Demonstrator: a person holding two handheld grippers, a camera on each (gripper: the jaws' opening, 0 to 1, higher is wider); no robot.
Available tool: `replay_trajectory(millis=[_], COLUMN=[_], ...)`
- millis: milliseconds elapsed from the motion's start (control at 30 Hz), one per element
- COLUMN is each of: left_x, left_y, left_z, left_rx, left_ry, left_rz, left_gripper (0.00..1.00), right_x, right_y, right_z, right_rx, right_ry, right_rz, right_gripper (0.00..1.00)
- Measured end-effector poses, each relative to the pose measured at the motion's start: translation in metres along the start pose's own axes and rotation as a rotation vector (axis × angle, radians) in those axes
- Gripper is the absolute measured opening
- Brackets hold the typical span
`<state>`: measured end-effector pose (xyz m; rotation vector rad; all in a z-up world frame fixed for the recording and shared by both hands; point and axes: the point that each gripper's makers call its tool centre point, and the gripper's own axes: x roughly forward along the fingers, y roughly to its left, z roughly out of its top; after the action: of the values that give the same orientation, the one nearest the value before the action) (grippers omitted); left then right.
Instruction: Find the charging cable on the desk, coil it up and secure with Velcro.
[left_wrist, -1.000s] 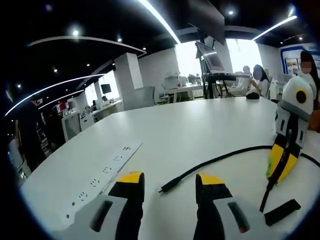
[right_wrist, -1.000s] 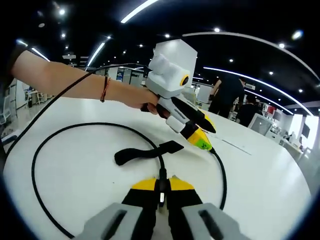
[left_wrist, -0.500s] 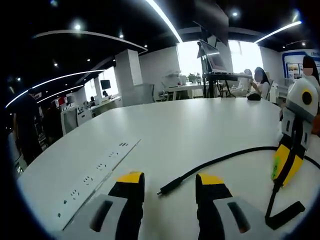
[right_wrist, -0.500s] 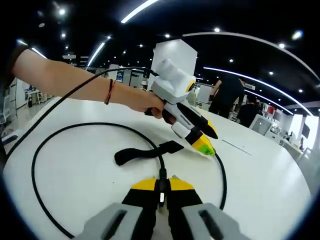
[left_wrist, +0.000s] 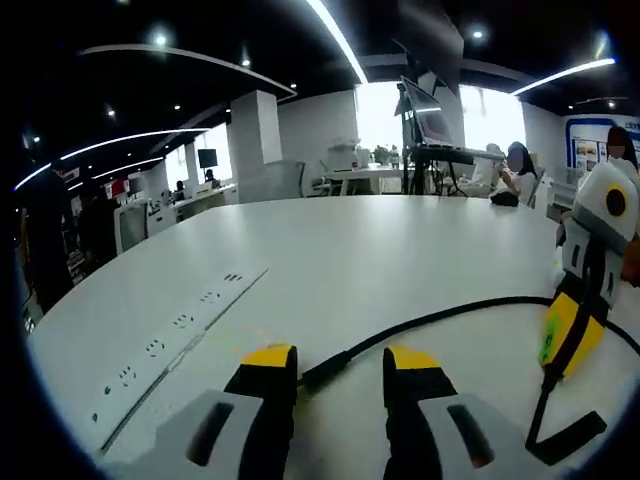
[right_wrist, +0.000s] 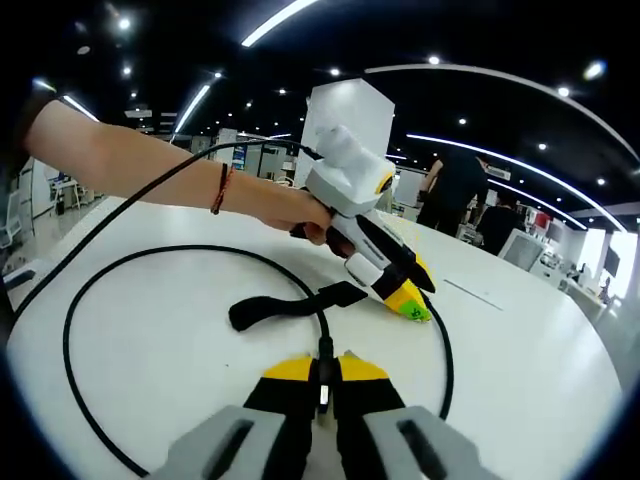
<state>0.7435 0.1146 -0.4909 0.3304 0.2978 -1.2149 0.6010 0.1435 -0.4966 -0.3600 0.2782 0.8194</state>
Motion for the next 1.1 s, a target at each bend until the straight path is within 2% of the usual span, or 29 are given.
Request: replay_trajectory(millis=[300, 733, 1100], left_x=[0.001, -0.003, -0.007], left_y=[0.004, 0.0, -0.007], left_z=[-0.001, -0.003, -0.004], left_rx=[-0.033, -0.03, 0.006], left_ry=[0.02, 0.05, 0.121], left_rz=[0.023, 0.023, -0.001], left_gripper=[0.31, 0.23, 0.18], right_x=[0.0, -0.001, 0.0], right_y=[0.0, 0.001, 0.001], right_z=[0.0, 0.001, 0.001], right_rx=[-0.002, -0.004, -0.005], right_ry=[0.001, 0.002, 0.002], right_rz=[-0.002, -0.003, -0.004], right_gripper=[0.08, 0.08, 0.08])
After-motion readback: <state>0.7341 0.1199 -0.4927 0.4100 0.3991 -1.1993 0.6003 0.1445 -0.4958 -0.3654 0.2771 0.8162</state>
